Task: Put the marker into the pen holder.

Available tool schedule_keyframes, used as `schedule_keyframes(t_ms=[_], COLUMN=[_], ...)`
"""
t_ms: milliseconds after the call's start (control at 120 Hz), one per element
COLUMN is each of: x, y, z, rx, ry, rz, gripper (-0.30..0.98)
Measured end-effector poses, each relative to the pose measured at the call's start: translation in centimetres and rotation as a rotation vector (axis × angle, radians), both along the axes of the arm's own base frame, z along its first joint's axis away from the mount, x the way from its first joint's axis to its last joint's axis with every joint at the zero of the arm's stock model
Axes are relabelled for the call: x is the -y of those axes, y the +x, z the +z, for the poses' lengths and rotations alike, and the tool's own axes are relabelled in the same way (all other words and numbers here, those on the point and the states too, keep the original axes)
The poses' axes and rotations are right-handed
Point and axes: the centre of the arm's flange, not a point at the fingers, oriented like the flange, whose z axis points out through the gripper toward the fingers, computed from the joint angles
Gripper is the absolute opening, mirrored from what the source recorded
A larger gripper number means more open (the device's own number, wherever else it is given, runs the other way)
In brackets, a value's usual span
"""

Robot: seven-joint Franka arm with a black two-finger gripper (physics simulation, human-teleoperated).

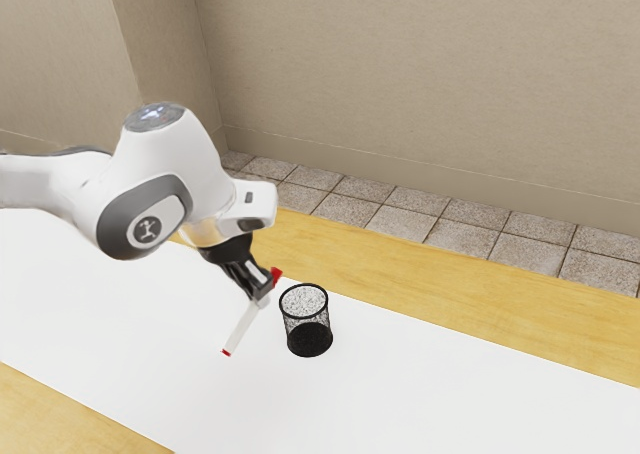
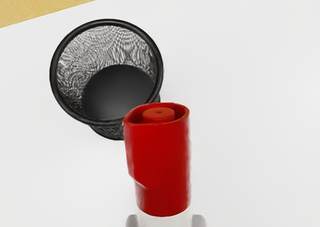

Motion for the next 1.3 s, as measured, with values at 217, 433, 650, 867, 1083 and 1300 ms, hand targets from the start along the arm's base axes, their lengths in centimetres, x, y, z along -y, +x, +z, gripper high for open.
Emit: schedule_keyframes(t_ms=[217,433,650,867,1083,1300], x=[0.1,-1.8,-1.5,-1.2,-1.2,-1.2], y=[1.7,3.5,6.0,7.4,8.1,8.4], z=[1.6,2.0,0.5,0.6,-1.7,-4.3], rx=[0.112,0.193,0.279,0.364,0.385,0.364], ry=[-0.058,-0.069,-0.074,-0.074,-0.054,-0.033], rz=[0.036,0.056,0.021,-0.024,-0.063,-0.098], gripper=[-0.07,-0.07,-0.07,-0.08,-0.08,-0.09])
